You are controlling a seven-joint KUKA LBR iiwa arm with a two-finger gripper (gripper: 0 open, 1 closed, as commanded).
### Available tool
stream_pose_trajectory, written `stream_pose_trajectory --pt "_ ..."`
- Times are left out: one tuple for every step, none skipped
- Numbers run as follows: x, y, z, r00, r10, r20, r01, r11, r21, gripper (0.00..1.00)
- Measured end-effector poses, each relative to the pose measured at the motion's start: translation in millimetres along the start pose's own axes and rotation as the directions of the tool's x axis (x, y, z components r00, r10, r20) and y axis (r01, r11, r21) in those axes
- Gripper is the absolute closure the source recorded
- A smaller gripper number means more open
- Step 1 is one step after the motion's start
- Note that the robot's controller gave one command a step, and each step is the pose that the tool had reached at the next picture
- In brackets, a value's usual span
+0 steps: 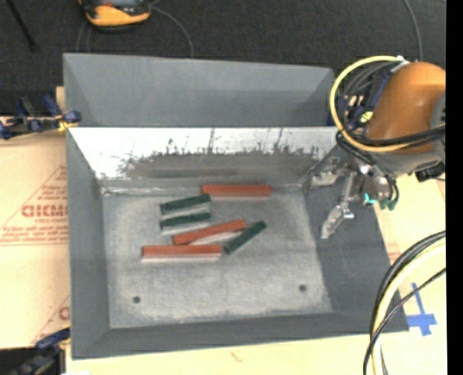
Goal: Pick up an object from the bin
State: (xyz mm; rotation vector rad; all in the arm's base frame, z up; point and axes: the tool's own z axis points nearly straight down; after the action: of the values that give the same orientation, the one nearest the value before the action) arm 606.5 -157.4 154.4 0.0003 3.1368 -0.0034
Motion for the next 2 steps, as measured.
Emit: stream_pose_trajectory --pt "2.9 72.0 54.4 0.998 -0.063 0.0 0.063 0.998 -0.002 1.0" --pt "2.9 71.6 54.4 0.998 -0.065 -0.001 0.065 0.998 -0.001 0.0"
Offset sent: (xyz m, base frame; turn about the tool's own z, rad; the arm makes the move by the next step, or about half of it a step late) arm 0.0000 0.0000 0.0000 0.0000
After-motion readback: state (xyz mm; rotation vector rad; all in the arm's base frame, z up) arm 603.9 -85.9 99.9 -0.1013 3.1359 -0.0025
